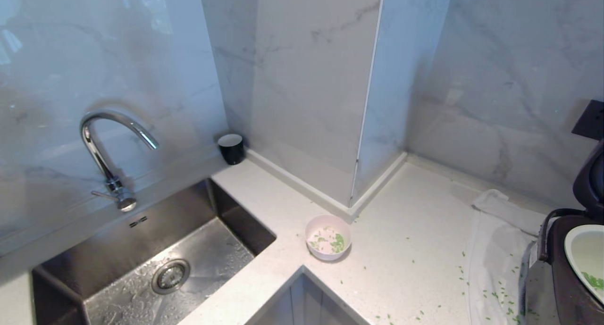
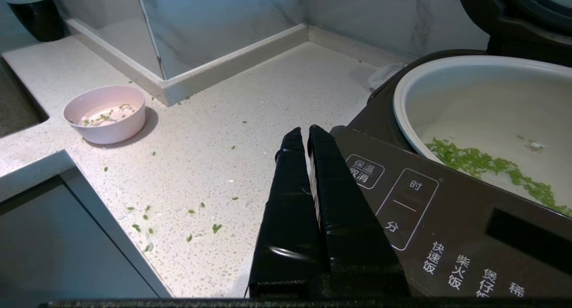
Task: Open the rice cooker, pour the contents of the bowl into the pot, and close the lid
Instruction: Pour the water from the bowl into the rice cooker
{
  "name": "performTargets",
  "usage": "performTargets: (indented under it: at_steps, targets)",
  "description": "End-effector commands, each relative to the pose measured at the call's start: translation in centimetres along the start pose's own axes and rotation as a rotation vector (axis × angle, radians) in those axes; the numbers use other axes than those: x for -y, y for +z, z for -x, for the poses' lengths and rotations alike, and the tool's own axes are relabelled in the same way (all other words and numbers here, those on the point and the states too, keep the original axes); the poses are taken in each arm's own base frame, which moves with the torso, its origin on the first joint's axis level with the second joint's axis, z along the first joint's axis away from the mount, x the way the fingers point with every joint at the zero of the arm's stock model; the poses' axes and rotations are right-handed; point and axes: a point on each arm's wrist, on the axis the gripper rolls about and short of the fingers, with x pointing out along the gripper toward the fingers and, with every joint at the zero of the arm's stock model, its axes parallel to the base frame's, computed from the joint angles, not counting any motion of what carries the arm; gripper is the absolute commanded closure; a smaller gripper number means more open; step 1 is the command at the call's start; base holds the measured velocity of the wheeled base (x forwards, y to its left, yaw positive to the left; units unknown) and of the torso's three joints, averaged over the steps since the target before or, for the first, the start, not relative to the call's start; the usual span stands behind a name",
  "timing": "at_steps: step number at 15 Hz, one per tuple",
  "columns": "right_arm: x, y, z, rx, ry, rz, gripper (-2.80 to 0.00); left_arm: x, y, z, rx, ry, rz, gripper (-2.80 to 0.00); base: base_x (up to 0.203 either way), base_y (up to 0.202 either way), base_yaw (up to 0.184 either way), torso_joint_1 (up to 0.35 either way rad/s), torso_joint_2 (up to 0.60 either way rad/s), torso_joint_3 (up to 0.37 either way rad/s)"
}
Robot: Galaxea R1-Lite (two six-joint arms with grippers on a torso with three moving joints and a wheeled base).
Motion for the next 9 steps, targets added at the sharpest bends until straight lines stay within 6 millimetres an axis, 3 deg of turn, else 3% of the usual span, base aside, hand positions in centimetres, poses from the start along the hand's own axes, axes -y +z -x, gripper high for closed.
performTargets:
  at_steps: [1, 5, 9]
  targets:
    - [0.0, 0.0, 0.0, -0.001, 0.001, 0.0, 0.0, -1.8, -0.4, 2.5, 0.083, -0.019, 0.024, 0.0, 0.0, 0.0, 0.0, 0.0, 0.0, 0.0]
    - [0.0, 0.0, 0.0, -0.001, 0.001, 0.0, 0.0, -3.4, -2.3, 5.2, 0.089, -0.021, -0.066, 0.0, 0.0, 0.0, 0.0, 0.0, 0.0, 0.0]
    - [0.0, 0.0, 0.0, -0.001, 0.001, 0.0, 0.0, -3.5, -5.9, 5.9, 0.063, -0.089, -0.121, 0.0, 0.0, 0.0, 0.0, 0.0, 0.0, 0.0]
